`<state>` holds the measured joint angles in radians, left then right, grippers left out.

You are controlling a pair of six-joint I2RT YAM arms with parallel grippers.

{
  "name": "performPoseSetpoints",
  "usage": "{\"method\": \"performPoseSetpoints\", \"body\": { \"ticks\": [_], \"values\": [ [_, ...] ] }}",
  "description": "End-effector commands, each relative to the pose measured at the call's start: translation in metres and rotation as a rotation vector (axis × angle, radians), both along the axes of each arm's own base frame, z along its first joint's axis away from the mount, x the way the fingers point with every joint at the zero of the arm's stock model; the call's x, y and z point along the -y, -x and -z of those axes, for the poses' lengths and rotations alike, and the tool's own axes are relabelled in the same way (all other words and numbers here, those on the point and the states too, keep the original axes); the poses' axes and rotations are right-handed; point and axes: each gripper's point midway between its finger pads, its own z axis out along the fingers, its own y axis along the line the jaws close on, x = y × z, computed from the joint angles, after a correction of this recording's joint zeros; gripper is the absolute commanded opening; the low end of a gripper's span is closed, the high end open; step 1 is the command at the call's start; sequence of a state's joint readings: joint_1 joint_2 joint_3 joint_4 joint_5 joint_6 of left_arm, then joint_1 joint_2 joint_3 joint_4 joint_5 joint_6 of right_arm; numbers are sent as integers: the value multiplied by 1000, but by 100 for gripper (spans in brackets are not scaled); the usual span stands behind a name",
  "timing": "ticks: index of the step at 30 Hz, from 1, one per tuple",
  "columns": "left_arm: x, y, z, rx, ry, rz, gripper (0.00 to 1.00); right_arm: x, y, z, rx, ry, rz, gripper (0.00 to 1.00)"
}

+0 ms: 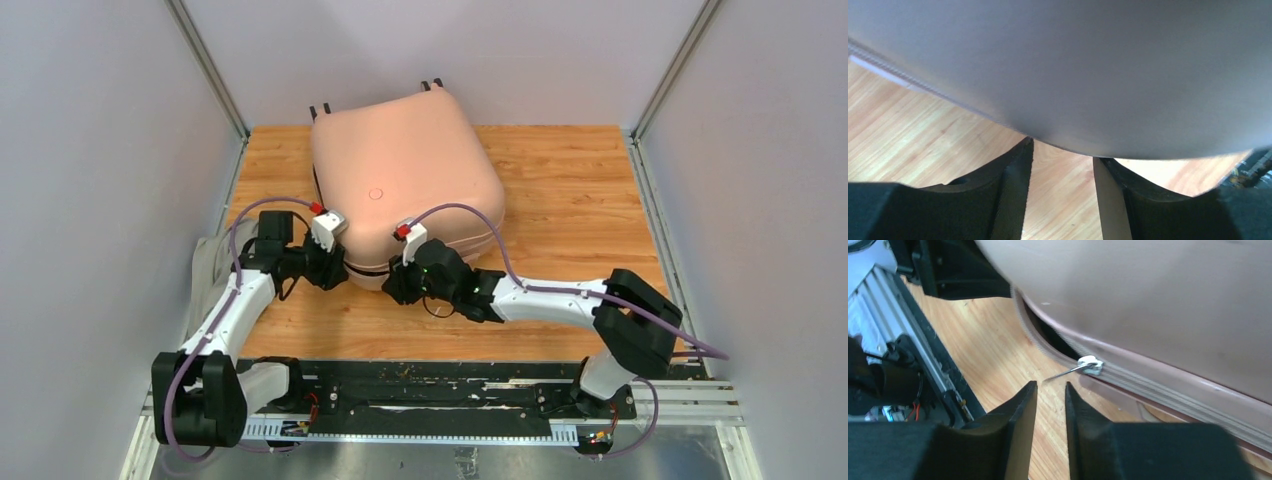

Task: Pack the luggage
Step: Zip the luggage at the center of the board.

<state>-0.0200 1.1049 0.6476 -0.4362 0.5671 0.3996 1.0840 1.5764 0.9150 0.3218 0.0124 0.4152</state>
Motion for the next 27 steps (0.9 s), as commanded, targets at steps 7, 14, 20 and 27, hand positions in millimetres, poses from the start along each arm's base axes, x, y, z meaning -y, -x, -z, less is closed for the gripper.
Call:
{"method": "performPoseSetpoints", "body": {
  "ticks": [7,14,20,27],
  "values": [
    [14,18,-64,74,21,214,65,134,-29,1,-217,-76,601,55],
    [-34,-2,-83,83,-48,76,67,165,-27,20,-317,-39,802,62],
    [-53,-15,-93,91,-88,-3,70,152,-49,15,-354,-139,869,61],
    [-65,-16,-92,89,-106,-41,78,139,-68,18,-397,-243,908,56]
  ]
}}
